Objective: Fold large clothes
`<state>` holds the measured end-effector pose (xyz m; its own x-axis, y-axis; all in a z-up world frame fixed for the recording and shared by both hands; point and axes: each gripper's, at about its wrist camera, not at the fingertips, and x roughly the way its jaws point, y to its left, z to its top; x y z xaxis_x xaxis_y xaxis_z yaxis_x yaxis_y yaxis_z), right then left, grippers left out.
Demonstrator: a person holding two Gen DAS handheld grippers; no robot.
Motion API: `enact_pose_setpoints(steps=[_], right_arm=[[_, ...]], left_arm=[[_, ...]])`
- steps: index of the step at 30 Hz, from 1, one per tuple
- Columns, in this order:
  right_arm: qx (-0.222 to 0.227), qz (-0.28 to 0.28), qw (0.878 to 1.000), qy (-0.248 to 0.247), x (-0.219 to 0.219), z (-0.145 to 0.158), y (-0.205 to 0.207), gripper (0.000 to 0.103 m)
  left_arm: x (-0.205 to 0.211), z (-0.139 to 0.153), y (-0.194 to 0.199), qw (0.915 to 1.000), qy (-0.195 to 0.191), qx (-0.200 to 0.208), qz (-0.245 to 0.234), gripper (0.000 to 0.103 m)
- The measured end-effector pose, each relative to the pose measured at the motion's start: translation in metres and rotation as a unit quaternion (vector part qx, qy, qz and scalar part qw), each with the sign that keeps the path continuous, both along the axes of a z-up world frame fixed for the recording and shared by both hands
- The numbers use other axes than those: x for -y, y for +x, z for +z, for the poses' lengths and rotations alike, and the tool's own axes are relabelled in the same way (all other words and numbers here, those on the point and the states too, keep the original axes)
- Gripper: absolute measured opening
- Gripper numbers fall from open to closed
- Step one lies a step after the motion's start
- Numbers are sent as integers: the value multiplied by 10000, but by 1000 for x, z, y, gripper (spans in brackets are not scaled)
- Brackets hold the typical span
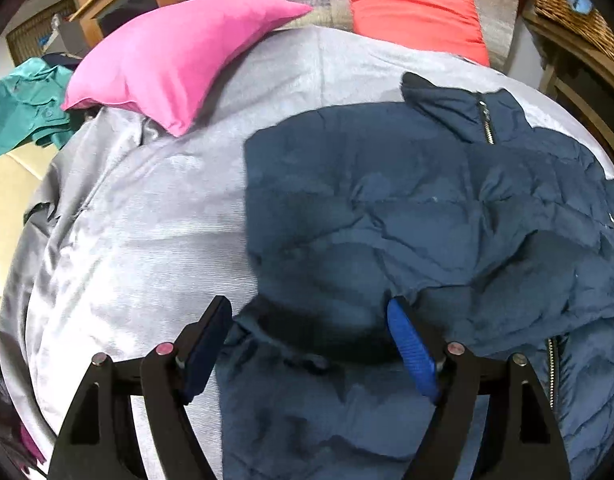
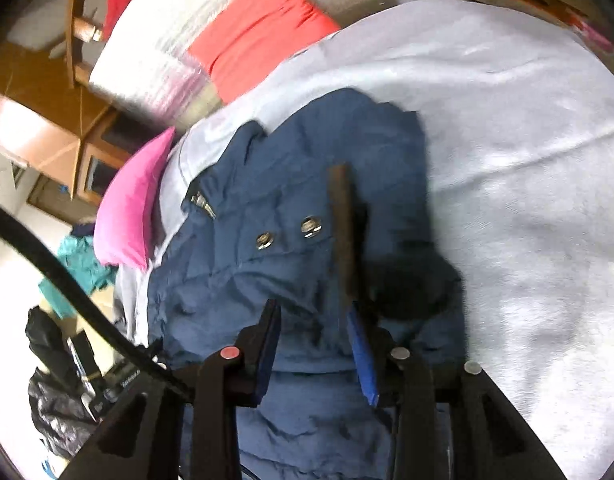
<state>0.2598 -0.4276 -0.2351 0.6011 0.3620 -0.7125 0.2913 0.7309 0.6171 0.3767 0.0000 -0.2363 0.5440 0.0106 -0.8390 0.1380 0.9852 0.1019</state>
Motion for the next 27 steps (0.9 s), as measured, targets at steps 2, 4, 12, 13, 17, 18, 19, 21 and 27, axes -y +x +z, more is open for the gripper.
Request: enact_pose_setpoints(steps=[2, 4, 12, 13, 17, 18, 19, 21, 27], right_arm=[[-147, -31, 9998, 100, 1, -13, 2, 40], [-387, 42, 9992, 63, -1, -32, 8, 38], [-211, -143, 9995, -200, -2, -4, -6, 50], [-132, -207, 9994, -254, 1, 0, -8, 49], [103, -161, 9987, -476, -6, 5, 1, 31], [65, -114, 9979, -630, -11, 4, 5, 29], [-29, -84, 9974, -717, -13, 1, 9, 29], [-483, 57, 9963, -704, -17, -21, 22, 28], [-539, 34, 9978, -382, -8, -30, 27, 28]], left_arm=[[-3, -7, 3, 9999, -32, -112, 64, 81], [-2, -16, 7, 9998, -5, -213, 47, 82], [18, -12, -10, 9959, 766, 290, -375, 82], [20, -12, -11, 9953, 815, 331, -412, 82], [25, -14, -11, 9922, 1012, 474, -552, 82], [27, -15, -10, 9917, 1043, 494, -574, 82], [29, -16, -11, 9912, 1067, 511, -591, 82], [30, -19, -5, 9903, 1104, 547, -636, 82], [30, -21, -9, 9884, 1144, 644, -763, 82]])
